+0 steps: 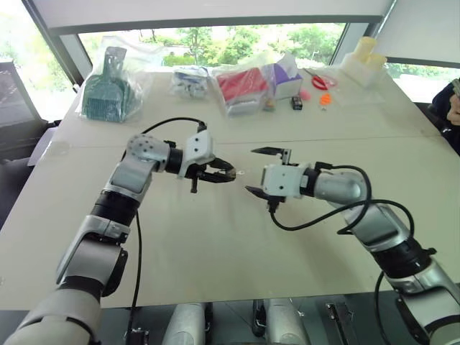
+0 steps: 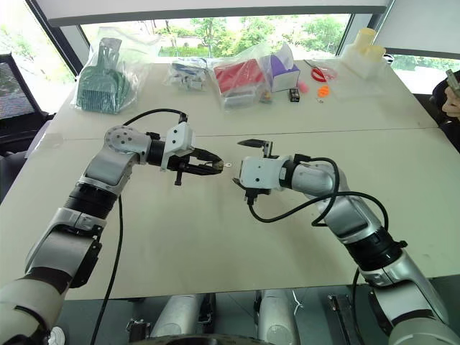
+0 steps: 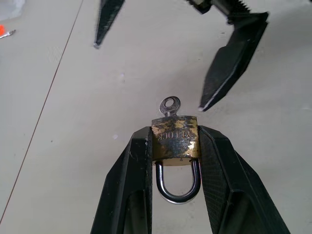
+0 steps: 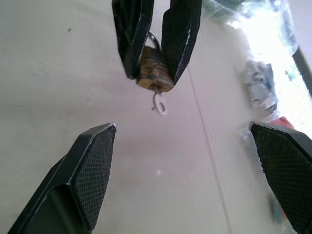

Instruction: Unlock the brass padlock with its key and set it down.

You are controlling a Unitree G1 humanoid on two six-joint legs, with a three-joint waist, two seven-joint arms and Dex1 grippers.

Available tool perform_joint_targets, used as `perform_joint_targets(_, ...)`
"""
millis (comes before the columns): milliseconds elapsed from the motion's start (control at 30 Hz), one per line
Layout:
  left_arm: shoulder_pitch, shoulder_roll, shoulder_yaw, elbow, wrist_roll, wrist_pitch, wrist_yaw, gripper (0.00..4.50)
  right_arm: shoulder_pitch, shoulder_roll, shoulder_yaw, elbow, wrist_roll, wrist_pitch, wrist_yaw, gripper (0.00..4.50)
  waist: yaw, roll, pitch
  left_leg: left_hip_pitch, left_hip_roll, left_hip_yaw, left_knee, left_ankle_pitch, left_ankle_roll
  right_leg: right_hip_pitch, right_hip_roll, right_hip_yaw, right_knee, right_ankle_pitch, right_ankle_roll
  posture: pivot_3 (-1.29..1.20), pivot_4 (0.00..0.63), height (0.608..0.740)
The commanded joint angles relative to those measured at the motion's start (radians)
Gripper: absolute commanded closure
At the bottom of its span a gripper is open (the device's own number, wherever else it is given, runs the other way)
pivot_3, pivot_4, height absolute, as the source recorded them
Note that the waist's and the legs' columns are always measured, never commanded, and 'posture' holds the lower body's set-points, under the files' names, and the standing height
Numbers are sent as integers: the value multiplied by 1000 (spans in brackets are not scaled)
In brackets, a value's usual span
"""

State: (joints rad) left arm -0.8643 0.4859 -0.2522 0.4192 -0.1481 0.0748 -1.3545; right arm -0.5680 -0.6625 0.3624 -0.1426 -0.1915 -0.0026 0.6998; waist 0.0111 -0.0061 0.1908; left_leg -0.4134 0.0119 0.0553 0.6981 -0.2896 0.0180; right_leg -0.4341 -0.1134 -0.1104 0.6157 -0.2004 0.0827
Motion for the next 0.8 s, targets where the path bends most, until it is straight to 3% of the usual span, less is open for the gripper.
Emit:
perform_joint_targets(33, -17, 12, 32, -41, -30, 7, -16, 3761, -32, 25, -1, 19, -49, -84, -16, 0, 0, 0, 0, 0, 0, 0, 0, 0, 0, 0, 0, 0, 0, 0, 0, 0, 150, 740)
perform_joint_targets(167, -19, 9, 34, -40, -29, 5, -8, 3761, -43, 56, 2, 39, -69, -111, -12, 0, 1, 0, 0, 0, 0, 0, 0, 0, 0, 0, 0, 0, 0, 0, 0, 0, 150, 740)
perform_joint_targets(233, -20, 8, 34, -37, -29, 3, -4, 3761, -47, 68, -1, 44, -76, -118, -8, 532, 1, 0, 0, 0, 0, 0, 0, 0, 0, 0, 0, 0, 0, 0, 0, 0, 150, 740)
perform_joint_targets(333, -20, 7, 35, -42, -32, 8, -2, 3761, -48, 77, -5, 50, -86, -130, -9, 1811, 0, 0, 0, 0, 0, 0, 0, 0, 0, 0, 0, 0, 0, 0, 0, 0, 150, 740)
perform_joint_targets(400, -18, 9, 33, -40, -28, 1, 0, 3761, -48, 79, -7, 52, -87, -135, -3, 2975, 0, 0, 0, 0, 0, 0, 0, 0, 0, 0, 0, 0, 0, 0, 0, 0, 150, 740)
perform_joint_targets(500, -15, 11, 31, -36, -18, -15, 2, 3761, -47, 83, -10, 51, -86, -135, 6, 4321, 0, 0, 0, 0, 0, 0, 0, 0, 0, 0, 0, 0, 0, 0, 0, 0, 150, 740)
perform_joint_targets(800, -12, 7, 17, -39, 32, -160, 11, 3761, -53, 125, -30, 15, 53, 62, 152, 4421, 1, 0, 0, 0, 0, 0, 0, 0, 0, 0, 0, 0, 0, 0, 0, 0, 150, 740)
